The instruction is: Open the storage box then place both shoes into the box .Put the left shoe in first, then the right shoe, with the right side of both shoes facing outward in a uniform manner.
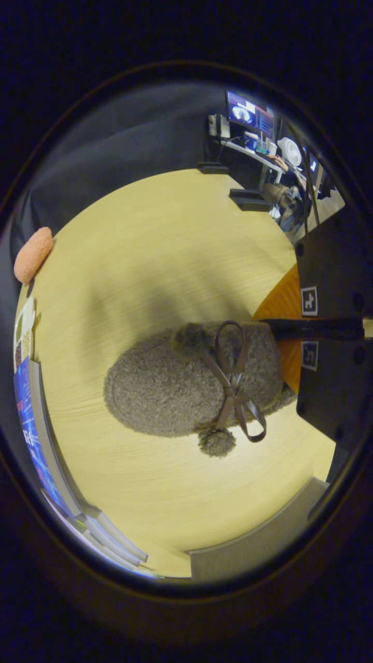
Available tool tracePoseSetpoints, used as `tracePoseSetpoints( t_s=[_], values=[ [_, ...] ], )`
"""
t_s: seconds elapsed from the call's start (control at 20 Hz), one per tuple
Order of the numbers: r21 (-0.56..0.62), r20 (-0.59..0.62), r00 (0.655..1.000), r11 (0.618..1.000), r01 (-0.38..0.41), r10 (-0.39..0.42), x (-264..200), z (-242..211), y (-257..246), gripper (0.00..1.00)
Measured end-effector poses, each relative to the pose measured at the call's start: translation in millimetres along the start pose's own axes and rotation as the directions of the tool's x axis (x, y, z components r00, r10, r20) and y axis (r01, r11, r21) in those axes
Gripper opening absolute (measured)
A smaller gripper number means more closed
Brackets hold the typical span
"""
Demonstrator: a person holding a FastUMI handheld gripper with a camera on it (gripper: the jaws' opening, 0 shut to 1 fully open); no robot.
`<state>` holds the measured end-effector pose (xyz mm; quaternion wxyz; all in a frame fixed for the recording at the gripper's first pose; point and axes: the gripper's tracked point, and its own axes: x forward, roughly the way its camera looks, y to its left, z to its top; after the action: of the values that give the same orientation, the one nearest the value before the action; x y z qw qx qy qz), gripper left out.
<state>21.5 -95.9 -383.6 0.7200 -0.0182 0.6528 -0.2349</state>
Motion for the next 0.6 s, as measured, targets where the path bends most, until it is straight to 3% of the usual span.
tracePoseSetpoints(
  t_s=[0.3,0.6],
  values=[
    [0.002,0.026,0.999,0.999,0.041,-0.041,-4,-2,-3,0.03],
    [-0.046,0.045,0.987,0.986,0.157,-0.155,-28,-5,-11,0.03]
  ],
)
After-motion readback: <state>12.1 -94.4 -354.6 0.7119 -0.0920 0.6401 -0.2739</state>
